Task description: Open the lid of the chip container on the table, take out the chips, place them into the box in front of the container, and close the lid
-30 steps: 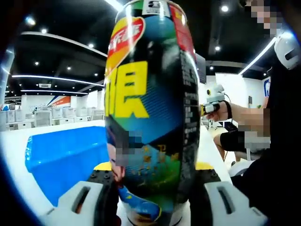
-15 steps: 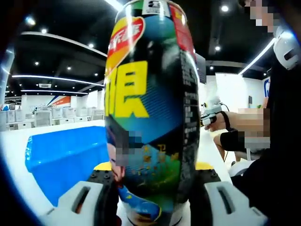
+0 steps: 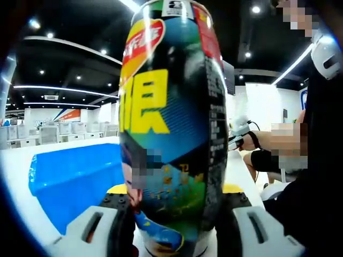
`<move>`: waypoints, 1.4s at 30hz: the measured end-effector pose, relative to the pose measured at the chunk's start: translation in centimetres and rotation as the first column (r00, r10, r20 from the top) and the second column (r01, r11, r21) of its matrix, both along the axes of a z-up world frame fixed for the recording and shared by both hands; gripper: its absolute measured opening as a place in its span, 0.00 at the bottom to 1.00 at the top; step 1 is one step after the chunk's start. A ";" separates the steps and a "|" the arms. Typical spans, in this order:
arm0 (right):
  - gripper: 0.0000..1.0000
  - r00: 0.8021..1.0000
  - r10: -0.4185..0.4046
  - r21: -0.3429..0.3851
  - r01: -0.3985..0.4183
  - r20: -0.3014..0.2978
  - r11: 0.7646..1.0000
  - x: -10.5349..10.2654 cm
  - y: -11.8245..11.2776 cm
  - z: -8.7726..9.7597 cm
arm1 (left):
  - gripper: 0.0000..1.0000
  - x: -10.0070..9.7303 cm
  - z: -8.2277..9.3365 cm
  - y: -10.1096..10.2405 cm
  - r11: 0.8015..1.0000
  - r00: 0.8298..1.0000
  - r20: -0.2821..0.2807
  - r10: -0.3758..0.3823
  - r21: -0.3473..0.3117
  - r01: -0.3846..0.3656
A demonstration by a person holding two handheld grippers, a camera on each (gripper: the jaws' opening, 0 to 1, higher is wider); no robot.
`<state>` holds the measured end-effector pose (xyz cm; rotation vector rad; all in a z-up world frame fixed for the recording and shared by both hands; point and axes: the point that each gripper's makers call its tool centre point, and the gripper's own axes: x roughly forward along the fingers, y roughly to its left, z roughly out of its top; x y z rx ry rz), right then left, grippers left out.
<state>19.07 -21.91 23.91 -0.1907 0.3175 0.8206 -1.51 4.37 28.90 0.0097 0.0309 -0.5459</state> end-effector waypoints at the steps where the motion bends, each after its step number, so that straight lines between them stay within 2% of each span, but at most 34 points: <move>1: 0.58 1.000 -0.001 0.000 0.001 -0.001 1.000 0.0 0.1 -0.1 | 0.60 0.0 0.0 0.0 1.000 1.000 0.000 0.000 0.000 0.000; 4: 0.58 1.000 -0.003 -0.007 0.003 -0.003 1.000 0.1 0.2 -0.6 | 0.60 0.0 0.0 0.0 1.000 1.000 0.000 0.000 0.000 0.000; 10: 0.59 1.000 -0.027 0.027 0.027 0.013 0.999 0.6 -0.1 -0.7 | 0.60 0.0 0.0 0.0 1.000 1.000 0.000 0.001 0.001 -0.001; 12: 0.56 0.999 -0.031 0.034 0.030 0.021 0.999 0.5 0.1 -0.6 | 0.60 0.0 0.0 0.0 1.000 1.000 0.000 0.002 0.001 -0.002; 13: 0.49 0.999 -0.033 0.038 0.032 0.028 0.999 0.4 0.1 -0.5 | 0.60 0.0 0.0 0.0 1.000 1.000 0.000 0.002 0.001 -0.002; 20: 0.49 0.997 -0.069 0.048 0.067 0.035 0.997 0.8 -0.3 -0.5 | 0.60 0.0 0.0 0.0 1.000 1.000 0.001 0.005 0.003 -0.005; 31: 0.49 0.998 -0.054 0.053 0.052 0.034 0.997 0.3 -0.6 -0.4 | 0.60 0.0 0.0 0.0 1.000 1.000 0.001 0.005 0.004 -0.005; 37: 0.49 0.998 -0.051 0.066 0.048 0.046 0.997 0.0 -0.3 0.9 | 0.60 0.0 0.0 0.0 1.000 1.000 0.001 0.005 0.004 -0.005; 42: 0.49 0.996 0.008 0.086 -0.015 0.087 0.996 -1.0 1.2 3.5 | 0.60 0.0 0.0 0.0 1.000 1.000 0.002 0.005 0.005 -0.005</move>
